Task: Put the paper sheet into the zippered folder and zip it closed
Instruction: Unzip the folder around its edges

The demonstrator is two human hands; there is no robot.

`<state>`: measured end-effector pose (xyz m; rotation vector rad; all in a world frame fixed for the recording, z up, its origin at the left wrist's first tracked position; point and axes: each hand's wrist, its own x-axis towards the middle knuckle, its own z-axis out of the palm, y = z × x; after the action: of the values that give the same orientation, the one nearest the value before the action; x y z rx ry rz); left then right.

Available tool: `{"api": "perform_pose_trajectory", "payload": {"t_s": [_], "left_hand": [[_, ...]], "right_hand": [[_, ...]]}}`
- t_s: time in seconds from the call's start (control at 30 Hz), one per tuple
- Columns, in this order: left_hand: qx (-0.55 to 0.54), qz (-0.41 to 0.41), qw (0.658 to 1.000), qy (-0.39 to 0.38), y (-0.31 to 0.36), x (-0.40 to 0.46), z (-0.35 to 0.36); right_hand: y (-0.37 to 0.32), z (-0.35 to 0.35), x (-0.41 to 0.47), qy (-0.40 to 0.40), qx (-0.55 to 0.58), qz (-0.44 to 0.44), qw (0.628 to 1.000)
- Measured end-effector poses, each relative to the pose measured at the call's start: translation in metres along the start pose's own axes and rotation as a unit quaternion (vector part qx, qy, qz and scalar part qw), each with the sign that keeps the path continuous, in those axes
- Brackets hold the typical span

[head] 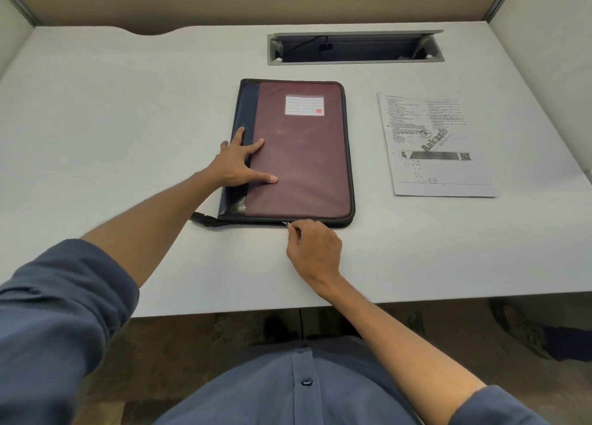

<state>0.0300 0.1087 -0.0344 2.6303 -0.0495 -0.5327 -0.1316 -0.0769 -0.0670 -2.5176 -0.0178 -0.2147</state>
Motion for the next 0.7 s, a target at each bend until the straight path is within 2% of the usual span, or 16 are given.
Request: {"api": "perform_pose_trajectory", "payload": {"t_s": [0.07,0.13,0.23,0.33,0.47,0.6,0.7], "left_hand": [[0.030,-0.009,1.000,-0.006,0.005,0.000,0.000],[0.110,-0.007,0.994,0.005,0.014,-0.003,0.006],[0.212,0.069,0.974,0.041,0.035,-0.012,0.019],[0.243,0.175,0.953,0.042,0.060,-0.022,0.032],[0.276,0.264,0.923,0.047,0.086,-0.030,0.042],[0.312,0.308,0.896,0.063,0.105,-0.031,0.044],[0.338,0.324,0.883,0.039,0.119,-0.033,0.042]], "right_hand": [[0.002,-0.003,0.001,-0.002,-0.003,0.004,1.000],[0.003,-0.003,0.001,-0.002,-0.003,0.004,1.000],[0.004,-0.003,0.000,0.006,-0.002,0.000,1.000],[0.005,-0.004,0.000,0.017,0.000,-0.001,1.000],[0.003,-0.006,-0.001,0.032,0.007,-0.007,0.999],[0.007,-0.005,-0.001,0.035,0.016,-0.014,0.999],[0.007,-0.003,-0.003,0.035,0.031,-0.020,0.999]]}}
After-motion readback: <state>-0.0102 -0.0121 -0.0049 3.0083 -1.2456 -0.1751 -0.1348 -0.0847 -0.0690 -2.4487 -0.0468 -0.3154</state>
